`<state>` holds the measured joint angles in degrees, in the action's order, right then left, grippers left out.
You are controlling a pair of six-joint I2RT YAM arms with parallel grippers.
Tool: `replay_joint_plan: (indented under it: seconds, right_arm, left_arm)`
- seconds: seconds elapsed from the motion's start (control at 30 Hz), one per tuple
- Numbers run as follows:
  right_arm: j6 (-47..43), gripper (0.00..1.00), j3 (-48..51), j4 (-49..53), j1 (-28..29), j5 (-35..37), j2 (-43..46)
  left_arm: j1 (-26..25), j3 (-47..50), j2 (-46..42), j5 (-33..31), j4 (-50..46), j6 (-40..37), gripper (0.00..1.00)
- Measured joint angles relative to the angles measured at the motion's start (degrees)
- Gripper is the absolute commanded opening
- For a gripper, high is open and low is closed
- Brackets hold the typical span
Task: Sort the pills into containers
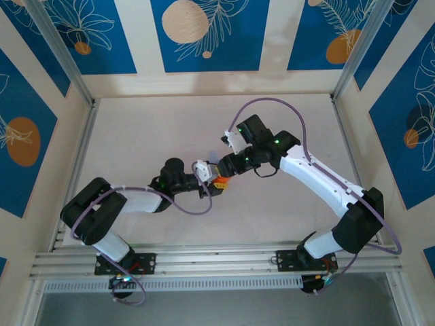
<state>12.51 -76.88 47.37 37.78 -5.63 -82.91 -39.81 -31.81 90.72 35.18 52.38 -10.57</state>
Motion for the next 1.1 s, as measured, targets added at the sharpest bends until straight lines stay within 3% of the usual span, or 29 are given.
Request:
replay_joint_plan:
  seconds: [0.13,0.2,0.23,0.4,0.43,0.47,0.53,0.87,1.0,1.1]
  right_arm:
    - [-0.22,0.3,0.0,0.2,0.0,0.02,0.04]
    - [-0.2,0.35,0.0,0.26,-0.04,0.04,0.2]
    - [-0.24,0.36,0.0,0.26,-0.04,0.04,0.28]
    - [0.31,0.42,0.0,0.26,-0.33,0.15,1.22]
    - [0.44,0.42,0.0,0.26,-0.33,0.2,1.38]
    - [0.52,0.42,0.0,0.28,-0.35,0.2,1.6]
    - [0.68,0.4,0.0,0.26,-0.46,0.07,1.97]
    - [1.09,0.37,0.0,0.09,-1.9,-1.49,3.85]
    - [1.07,0.36,0.0,0.04,-1.9,-2.1,3.85]
    - [1.07,0.36,0.0,0.04,-1.9,-2.36,3.87]
  left_arm:
    - [0.0,-0.07,-0.26,0.31,-0.61,0.7,0.18]
    - [0.0,-0.07,-0.31,0.42,-0.57,1.27,0.1]
    - [0.0,-0.07,-0.39,0.52,-0.57,1.49,0.0]
    - [-0.09,-0.07,-1.05,0.7,-0.31,1.57,0.0]
    - [-0.09,-0.07,-1.09,0.72,-0.11,1.49,0.09]
    - [-0.11,-0.07,-1.11,0.7,0.2,1.49,0.28]
    - [-0.13,-0.04,-1.11,0.7,0.9,1.25,0.42]
    - [-0.13,0.04,-1.27,0.63,2.58,1.55,0.78]
    - [-0.13,0.07,-1.31,0.48,2.27,1.51,1.0]
    - [-0.13,0.11,-1.46,0.39,2.01,1.11,1.0]
